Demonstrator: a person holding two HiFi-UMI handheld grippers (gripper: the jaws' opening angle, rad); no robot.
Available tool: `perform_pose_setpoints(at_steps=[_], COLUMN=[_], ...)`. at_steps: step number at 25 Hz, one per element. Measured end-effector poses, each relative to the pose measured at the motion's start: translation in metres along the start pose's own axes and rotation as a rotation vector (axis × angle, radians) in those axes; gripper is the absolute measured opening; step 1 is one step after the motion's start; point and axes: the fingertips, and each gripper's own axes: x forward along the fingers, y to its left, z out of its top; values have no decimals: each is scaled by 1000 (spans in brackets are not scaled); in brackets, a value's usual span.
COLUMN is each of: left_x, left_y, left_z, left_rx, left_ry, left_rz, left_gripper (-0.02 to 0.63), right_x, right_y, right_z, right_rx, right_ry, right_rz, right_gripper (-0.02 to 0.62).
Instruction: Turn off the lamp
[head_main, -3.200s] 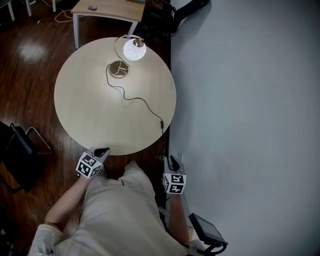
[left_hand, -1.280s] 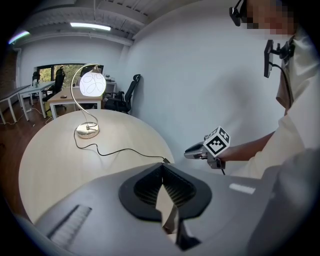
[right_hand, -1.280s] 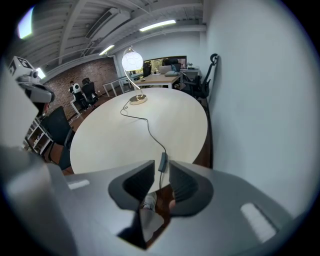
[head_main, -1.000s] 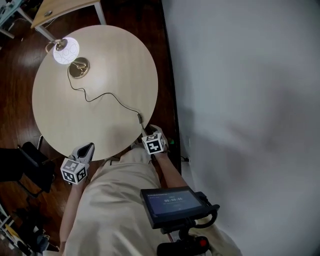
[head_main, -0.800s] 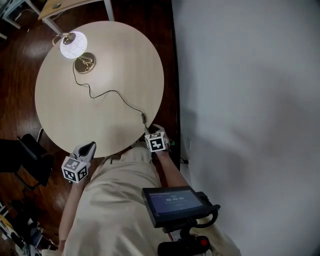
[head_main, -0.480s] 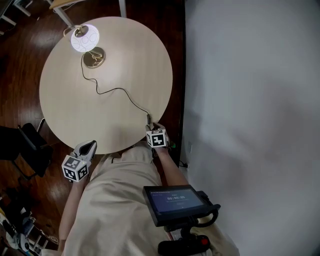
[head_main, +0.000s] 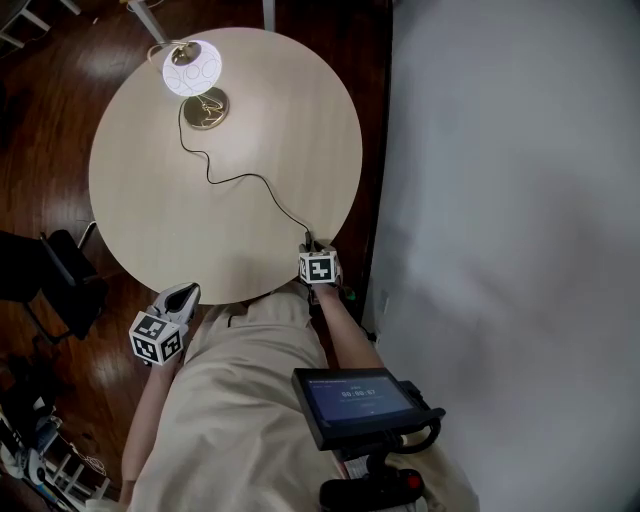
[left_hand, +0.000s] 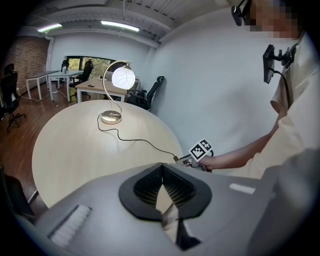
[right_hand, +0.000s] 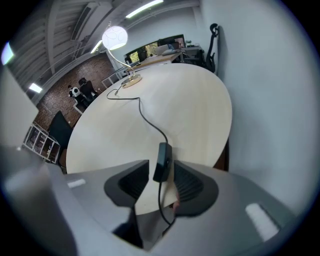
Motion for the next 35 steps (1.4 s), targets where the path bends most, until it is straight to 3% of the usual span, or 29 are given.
perform_pose_setpoints(at_steps=[13,21,26,35], left_x=[-5,-4,-3,-1], left_y=[8,15,17,16], left_z=[-8,-3,-4,-7], left_rx=[-38,-40,-37,-23], left_ry=[4,-1,12,44], left_rz=[34,46,45,37], left_gripper=[-20,-20,-20,-20], right_x=[15,15,15,12], right_y=[0,-4,1,-1], right_z=[3,6,8,4], right_rx=[32,34,-4,61], right_ry=[-9,24,-26,-63], right_rz=[16,-29,-43,-91], right_gripper=[156,117,150,150])
